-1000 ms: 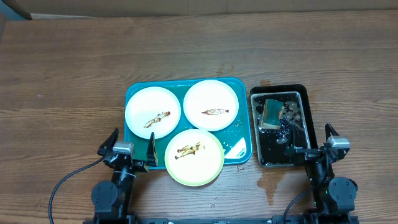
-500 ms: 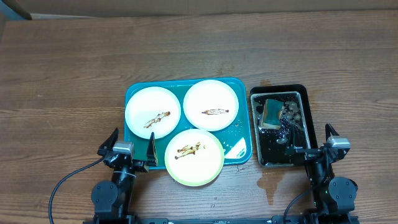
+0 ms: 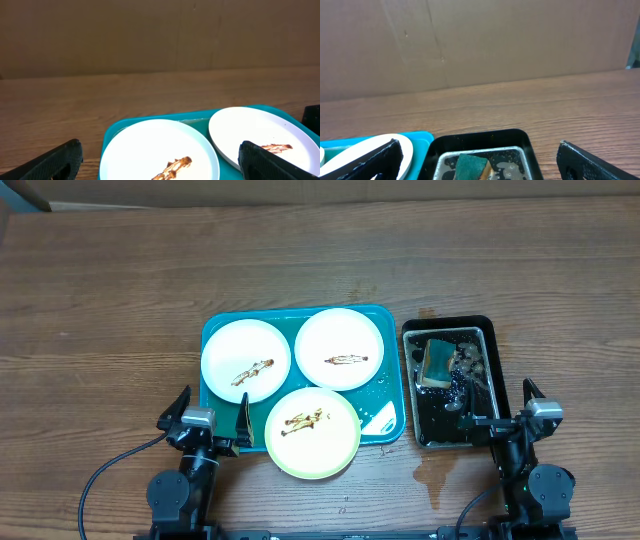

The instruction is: Clean dirty plates on tray and stack at the side

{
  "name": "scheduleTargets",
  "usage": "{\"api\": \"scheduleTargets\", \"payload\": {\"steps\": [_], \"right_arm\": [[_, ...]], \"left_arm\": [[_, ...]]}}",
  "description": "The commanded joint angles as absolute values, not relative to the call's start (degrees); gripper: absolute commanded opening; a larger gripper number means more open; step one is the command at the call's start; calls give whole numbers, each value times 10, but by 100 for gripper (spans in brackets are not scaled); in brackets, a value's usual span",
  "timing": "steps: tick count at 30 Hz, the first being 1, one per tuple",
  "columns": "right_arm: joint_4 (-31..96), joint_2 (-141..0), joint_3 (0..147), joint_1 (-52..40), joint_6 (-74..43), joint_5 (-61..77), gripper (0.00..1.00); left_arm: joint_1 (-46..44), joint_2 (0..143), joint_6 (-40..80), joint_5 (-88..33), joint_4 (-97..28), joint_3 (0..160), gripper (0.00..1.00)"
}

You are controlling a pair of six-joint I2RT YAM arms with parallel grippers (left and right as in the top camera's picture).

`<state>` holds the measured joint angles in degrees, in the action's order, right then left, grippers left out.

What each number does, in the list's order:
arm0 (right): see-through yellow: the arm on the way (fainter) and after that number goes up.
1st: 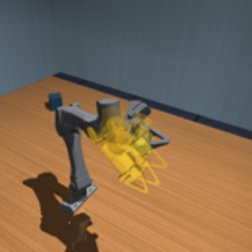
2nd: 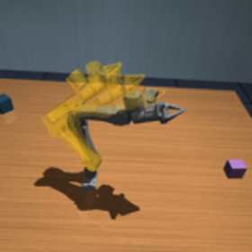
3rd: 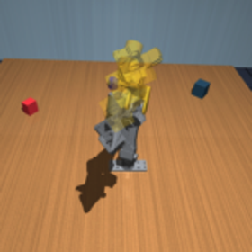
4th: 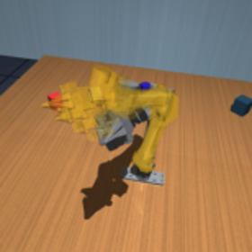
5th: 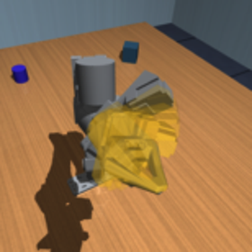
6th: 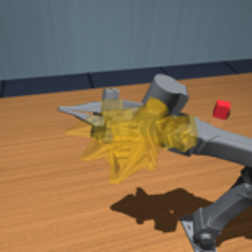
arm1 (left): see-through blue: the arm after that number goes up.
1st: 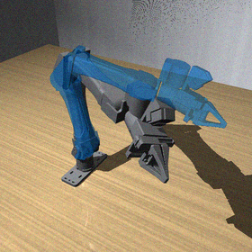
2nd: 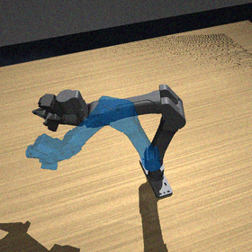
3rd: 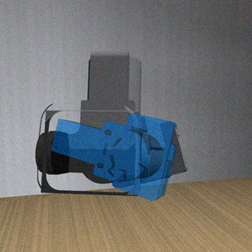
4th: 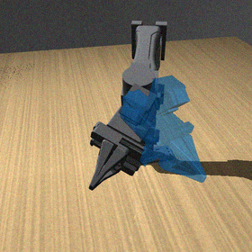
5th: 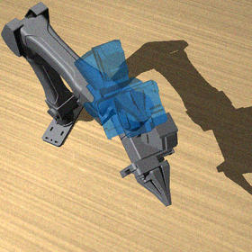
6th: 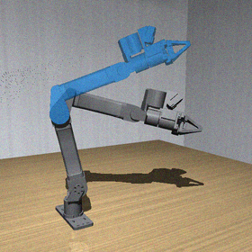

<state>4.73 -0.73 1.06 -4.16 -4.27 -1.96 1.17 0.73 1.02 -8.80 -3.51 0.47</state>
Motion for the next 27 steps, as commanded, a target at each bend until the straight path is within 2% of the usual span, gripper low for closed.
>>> {"api": "scheduleTargets", "payload": {"steps": [1,13,18,27], "right_arm": [[45,-2,4,-44,-45,-25,100],[46,-2,4,-44,-46,-25,100],[46,-2,5,-44,-49,-17,100],[129,-2,60,-44,-154,-16,100]], "left_arm": [[16,3,-3,-85,-36,3,100],[16,3,-1,-86,-36,3,100],[16,3,64,-86,-39,4,100],[16,22,78,-70,-207,116,100]]}}
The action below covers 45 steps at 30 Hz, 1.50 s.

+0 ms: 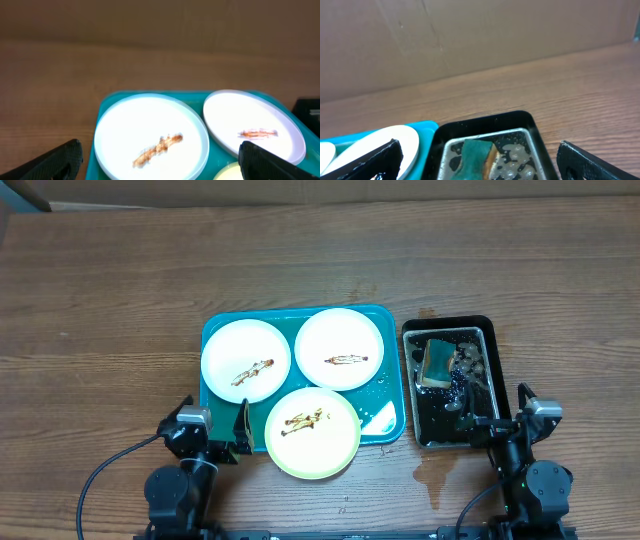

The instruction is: Clean dirty plates on tray and stack at the side

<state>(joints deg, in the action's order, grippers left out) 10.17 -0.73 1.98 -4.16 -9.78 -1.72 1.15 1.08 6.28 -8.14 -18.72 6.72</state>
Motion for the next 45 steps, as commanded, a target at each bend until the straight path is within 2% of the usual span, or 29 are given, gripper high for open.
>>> {"api": "scheduleTargets", "payload": {"steps": [1,5,11,17,21,27,33,45], "right_arm": [[148,-3,72,-44,-164,-16,100],[240,-26,134,-44,-183,0,100],[297,-105,218,-44,-203,24,100],[366,-258,323,-44,-202,40,100],[442,-382,414,-44,-202,41,100],[518,-521,519,-44,-200,42,100],[521,-579,537,-44,-199,70,100],[505,-586,537,-44,-197,70,100]], "left_arm": [[16,34,77,-69,-224,136,100],[16,107,77,-76,-288,219,100],[15,249,74,-75,-410,356,100],[15,392,75,-75,-561,510,100],[15,459,75,-63,-619,587,100],[15,496,79,-144,-619,610,100],[4,521,97,-178,-635,610,100],[-140,642,245,-126,-735,608,94]]}}
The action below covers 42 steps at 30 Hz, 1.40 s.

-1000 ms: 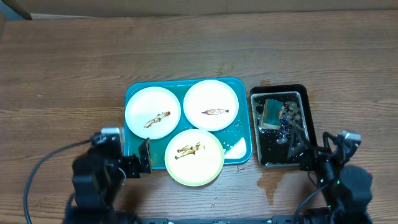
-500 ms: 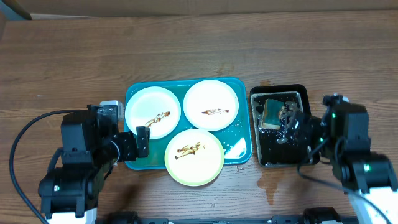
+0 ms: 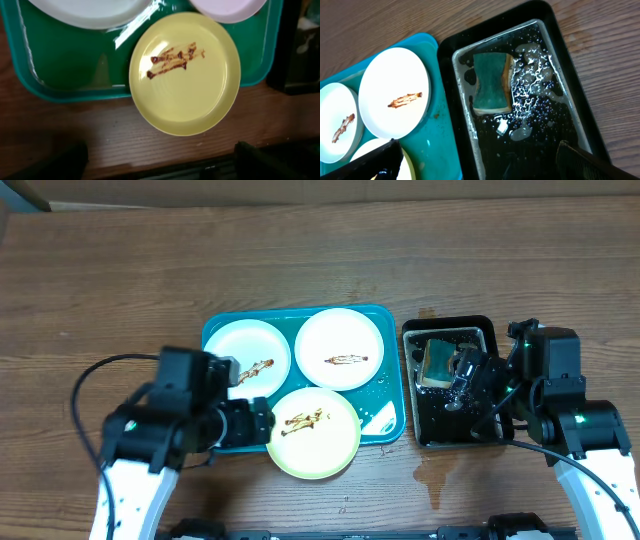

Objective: Clean dirty plates on tray and stack at the side
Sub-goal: 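Move the left gripper to the yellow plate rim and grasp it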

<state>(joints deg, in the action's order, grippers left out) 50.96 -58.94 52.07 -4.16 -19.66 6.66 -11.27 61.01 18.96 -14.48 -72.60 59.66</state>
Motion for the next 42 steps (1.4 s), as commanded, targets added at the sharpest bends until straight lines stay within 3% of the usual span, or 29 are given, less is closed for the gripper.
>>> {"api": "scheduleTargets", "payload": {"steps": [1,8,12,15,31,42], "right_arm": [[505,-586,537,-44,-197,70,100],[505,-586,537,-44,-197,70,100],[505,-586,537,-44,-197,67,100],[505,-586,537,-44,-195,61,100],[505,-586,537,-44,-195,61,100],[508,-586,537,-44,-195,50,100]], "left_arm": [[-151,656,247,-122,-738,608,93],[-193,776,275,-112,-743,608,91],[-193,833,275,-113,-741,608,73],[-195,872,275,-113,-736,608,70],[-219,968,275,-101,-695,591,70],[-246,830,335,-62,-649,505,78]]}}
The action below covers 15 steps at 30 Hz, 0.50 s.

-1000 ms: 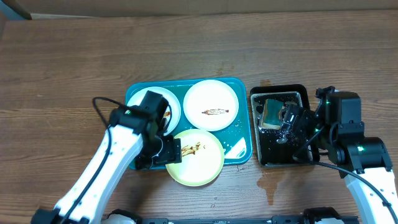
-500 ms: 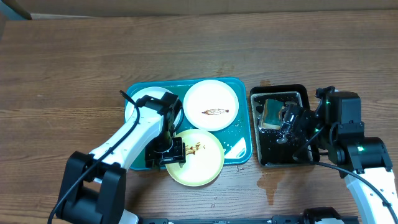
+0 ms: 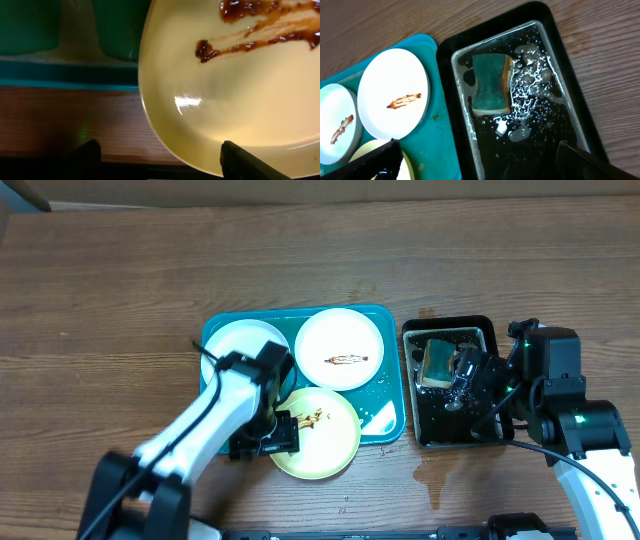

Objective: Clean dirty plates on tray and stack at the side
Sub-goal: 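Move the left gripper to the yellow plate rim and grasp it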

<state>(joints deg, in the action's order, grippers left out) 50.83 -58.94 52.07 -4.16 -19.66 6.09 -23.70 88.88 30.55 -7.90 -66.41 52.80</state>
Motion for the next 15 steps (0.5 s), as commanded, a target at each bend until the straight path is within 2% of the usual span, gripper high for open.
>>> {"api": "scheduleTargets", "payload": {"steps": [1,6,13,15], "right_arm": [[509,-586,537,-44,-195,50,100],[509,-586,537,-44,-195,50,100],[509,-586,537,-44,-195,50,100],[509,-586,537,-44,-195,50,100]], "left_arm": [[-248,808,335,-66,-635,493,78],[-252,749,335,-71,-586,441,72],[-252,757,333,-121,-519,377,65],[-252,757,334,-121,-507,373,57]]}}
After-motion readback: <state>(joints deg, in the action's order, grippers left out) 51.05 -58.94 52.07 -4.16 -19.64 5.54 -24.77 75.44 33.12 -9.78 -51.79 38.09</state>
